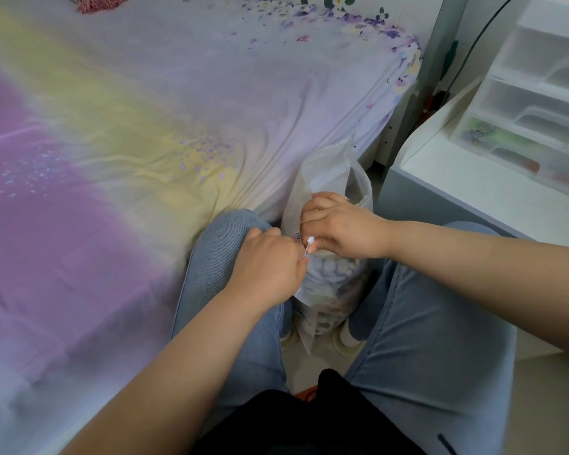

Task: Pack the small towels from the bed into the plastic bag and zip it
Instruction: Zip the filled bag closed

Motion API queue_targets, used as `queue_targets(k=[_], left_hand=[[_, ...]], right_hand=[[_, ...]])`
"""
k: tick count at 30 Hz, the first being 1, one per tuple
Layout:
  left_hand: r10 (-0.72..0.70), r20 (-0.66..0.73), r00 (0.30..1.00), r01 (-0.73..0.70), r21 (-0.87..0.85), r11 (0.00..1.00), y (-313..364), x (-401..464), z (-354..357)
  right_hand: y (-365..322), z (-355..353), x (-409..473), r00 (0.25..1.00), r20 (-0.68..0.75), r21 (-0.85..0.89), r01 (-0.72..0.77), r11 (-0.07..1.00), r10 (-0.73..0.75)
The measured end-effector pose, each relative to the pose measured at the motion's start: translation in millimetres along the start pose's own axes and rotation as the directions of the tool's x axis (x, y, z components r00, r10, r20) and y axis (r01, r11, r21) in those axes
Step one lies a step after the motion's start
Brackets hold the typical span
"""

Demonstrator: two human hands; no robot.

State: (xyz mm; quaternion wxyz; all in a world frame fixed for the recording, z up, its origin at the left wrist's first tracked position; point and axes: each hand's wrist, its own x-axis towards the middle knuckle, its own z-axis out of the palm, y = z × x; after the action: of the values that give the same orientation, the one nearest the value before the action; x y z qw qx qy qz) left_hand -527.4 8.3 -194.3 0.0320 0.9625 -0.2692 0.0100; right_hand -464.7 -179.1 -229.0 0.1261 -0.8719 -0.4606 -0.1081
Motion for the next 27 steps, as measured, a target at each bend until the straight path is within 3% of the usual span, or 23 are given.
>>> queue_targets(k=[6,11,16,20,27], left_hand=[[-0.02,0.024,1.0,0.02,-0.003,1.0,-1.3,-18.1,1.1],[-0.002,0.061,0.998,0.002,0.005,1.0,1.2,-23.1,0.6],[0.034,0.175,0.984,-0.046,0.065,0.997,1.7,-19.5,-3.6],[-0.073,0.144,0.987,0.071,0.018,0.997,5.8,14.1,-0.3],[0.012,0.154,0.988,-0.007,-0.036,0.999,8.6,29.9,11.0]], right_hand=[[4.5,-5.2,2.6,0.999,0.048,0.1,0.015,0.995,-0.02],[22.7,-9.7,-4.3,0.997,0.072,0.043,-0.038,0.998,0.035],[26.6,-5.2,-9.1,1.0,0.027,-0.054,-0.002,0.999,0.003],[24.4,-2.9,-16.5,0.999,0.031,-0.053,0.007,0.999,-0.005],[23.1,-1.7,-18.0,0.998,0.047,-0.125,0.042,0.991,-0.036]])
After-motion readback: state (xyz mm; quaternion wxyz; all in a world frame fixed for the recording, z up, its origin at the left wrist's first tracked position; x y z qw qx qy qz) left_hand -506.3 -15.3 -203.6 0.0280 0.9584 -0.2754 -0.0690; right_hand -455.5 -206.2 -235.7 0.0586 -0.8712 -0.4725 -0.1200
